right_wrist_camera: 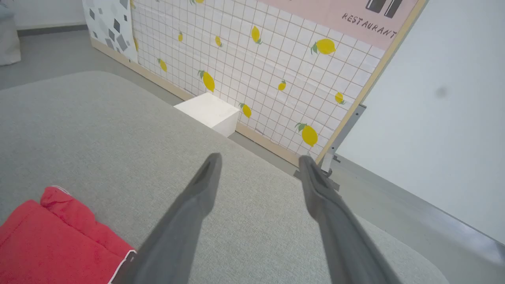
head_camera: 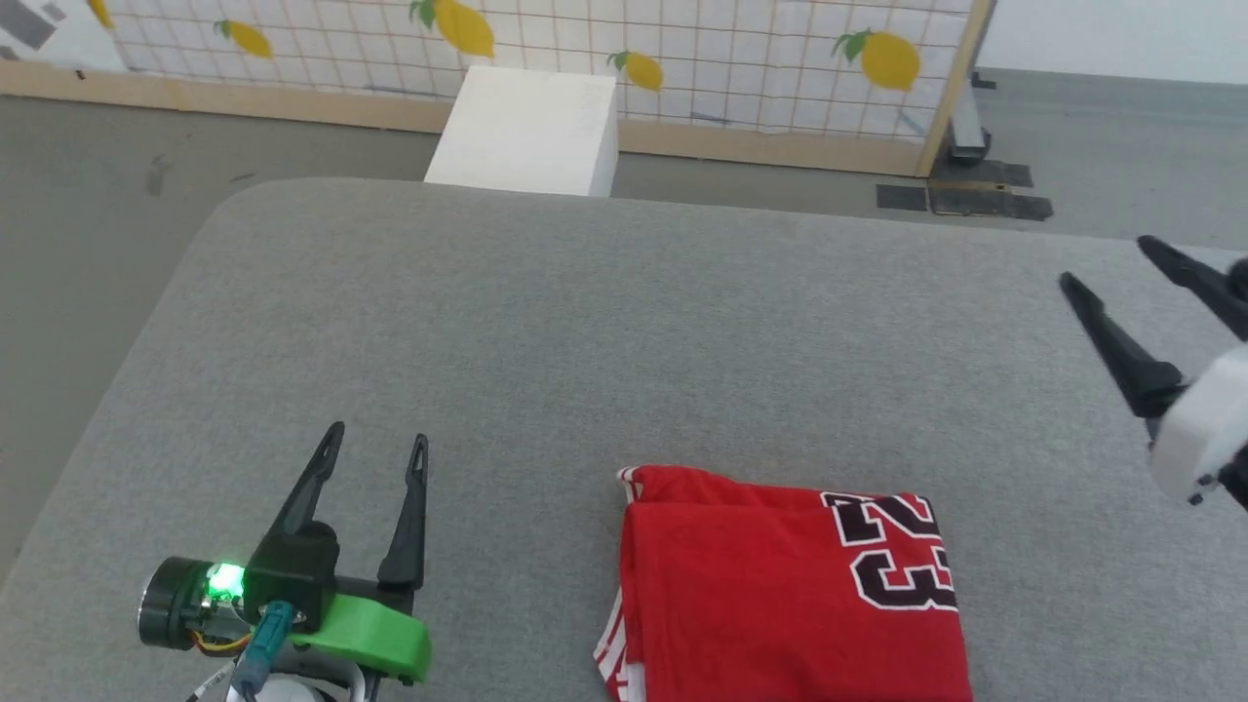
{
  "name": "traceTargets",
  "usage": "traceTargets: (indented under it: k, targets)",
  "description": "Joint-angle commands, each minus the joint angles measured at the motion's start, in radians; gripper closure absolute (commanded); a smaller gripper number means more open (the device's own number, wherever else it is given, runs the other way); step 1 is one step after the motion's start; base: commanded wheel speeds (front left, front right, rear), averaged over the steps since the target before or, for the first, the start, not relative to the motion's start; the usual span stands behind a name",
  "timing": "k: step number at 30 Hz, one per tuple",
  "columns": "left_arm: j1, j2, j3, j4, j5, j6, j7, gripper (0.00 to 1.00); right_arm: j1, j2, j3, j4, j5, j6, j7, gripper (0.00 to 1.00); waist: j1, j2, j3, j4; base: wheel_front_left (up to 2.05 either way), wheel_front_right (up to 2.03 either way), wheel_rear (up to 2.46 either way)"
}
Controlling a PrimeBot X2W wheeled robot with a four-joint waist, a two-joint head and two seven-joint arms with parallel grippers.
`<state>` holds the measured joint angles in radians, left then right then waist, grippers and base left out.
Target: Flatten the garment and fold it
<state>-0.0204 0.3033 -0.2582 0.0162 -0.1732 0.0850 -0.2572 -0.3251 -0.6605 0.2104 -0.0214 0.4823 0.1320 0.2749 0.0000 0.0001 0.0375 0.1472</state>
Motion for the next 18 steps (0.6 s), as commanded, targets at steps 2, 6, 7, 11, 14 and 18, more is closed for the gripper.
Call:
traceTargets:
  k: [2,6,7,11,14,18]
  targets:
    - [0.013,-0.006,0.008,-0.003,-0.012,-0.007,-0.005,0.0,0.048,0.011,-0.041,0.023,-0.017,-0.001,-0.061,0.0,0.0,-0.0001,-0.007,-0.028,0.0,0.0,0.0]
    - [0.018,-0.005,0.01,-0.002,-0.02,-0.009,-0.005,0.0,0.11,0.054,-0.107,0.033,-0.046,-0.001,-0.13,0.0,0.0,-0.0001,-0.005,-0.047,0.0,0.0,0.0]
    - [0.019,-0.004,0.009,-0.001,-0.022,-0.01,-0.005,0.0,0.124,0.066,-0.121,0.032,-0.054,-0.001,-0.142,0.0,0.0,-0.0001,-0.005,-0.05,0.0,0.0,0.0]
    - [0.018,-0.002,0.003,0.001,-0.025,-0.014,-0.002,0.0,0.184,0.13,-0.187,0.019,-0.082,-0.001,-0.162,0.0,0.0,-0.0001,-0.001,-0.058,0.0,0.0,0.0]
    - [0.016,0.001,0.0,-0.001,-0.026,-0.013,-0.002,0.0,0.227,0.172,-0.236,-0.01,-0.125,-0.001,-0.189,0.0,0.0,-0.0001,0.004,-0.062,0.0,0.0,0.0]
    - [0.016,0.003,-0.005,-0.002,-0.027,-0.013,0.001,0.0,0.289,0.24,-0.287,-0.029,-0.144,-0.001,-0.179,0.0,0.0,-0.0001,0.012,-0.064,0.0,0.0,0.0]
